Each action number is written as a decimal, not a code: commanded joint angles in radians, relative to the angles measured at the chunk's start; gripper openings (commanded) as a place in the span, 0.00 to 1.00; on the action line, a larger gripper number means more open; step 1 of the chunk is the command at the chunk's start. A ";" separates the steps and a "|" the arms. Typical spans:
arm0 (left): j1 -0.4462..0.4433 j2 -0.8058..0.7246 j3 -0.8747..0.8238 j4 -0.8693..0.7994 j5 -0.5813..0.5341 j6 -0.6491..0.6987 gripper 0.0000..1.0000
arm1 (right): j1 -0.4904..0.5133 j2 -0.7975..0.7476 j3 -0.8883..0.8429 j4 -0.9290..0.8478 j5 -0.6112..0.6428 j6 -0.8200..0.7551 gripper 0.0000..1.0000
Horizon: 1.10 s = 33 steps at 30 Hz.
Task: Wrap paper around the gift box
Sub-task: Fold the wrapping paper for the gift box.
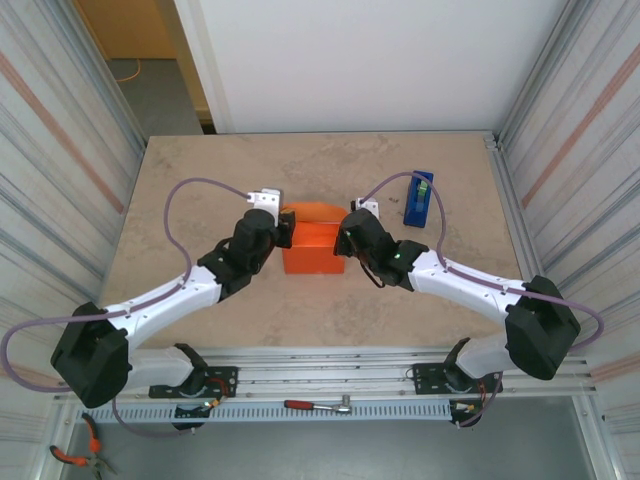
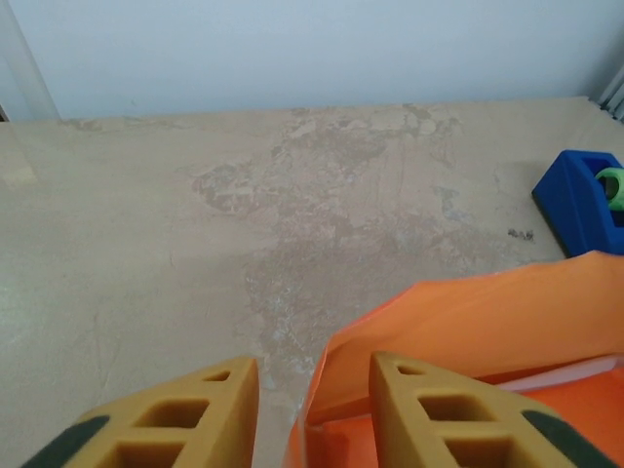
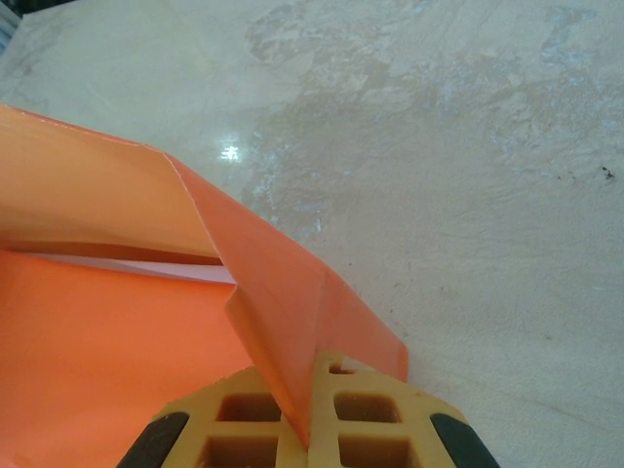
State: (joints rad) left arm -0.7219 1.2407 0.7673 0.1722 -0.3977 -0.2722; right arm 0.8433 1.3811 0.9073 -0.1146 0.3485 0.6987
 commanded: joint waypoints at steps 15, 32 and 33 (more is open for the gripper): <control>0.129 -0.130 0.050 -0.054 0.214 -0.099 0.66 | 0.014 0.019 -0.022 -0.129 0.006 0.013 0.00; 0.029 -0.013 0.000 -0.015 0.134 -0.094 0.80 | 0.011 0.027 -0.021 -0.132 0.006 0.010 0.00; 0.026 -0.005 0.000 -0.010 0.135 -0.093 0.80 | 0.012 0.026 -0.021 -0.134 0.005 0.009 0.00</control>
State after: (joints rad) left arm -0.6888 1.2217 0.7719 0.1268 -0.2359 -0.3637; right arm 0.8444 1.3804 0.9073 -0.1165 0.3515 0.7006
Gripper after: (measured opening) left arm 0.794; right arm 0.060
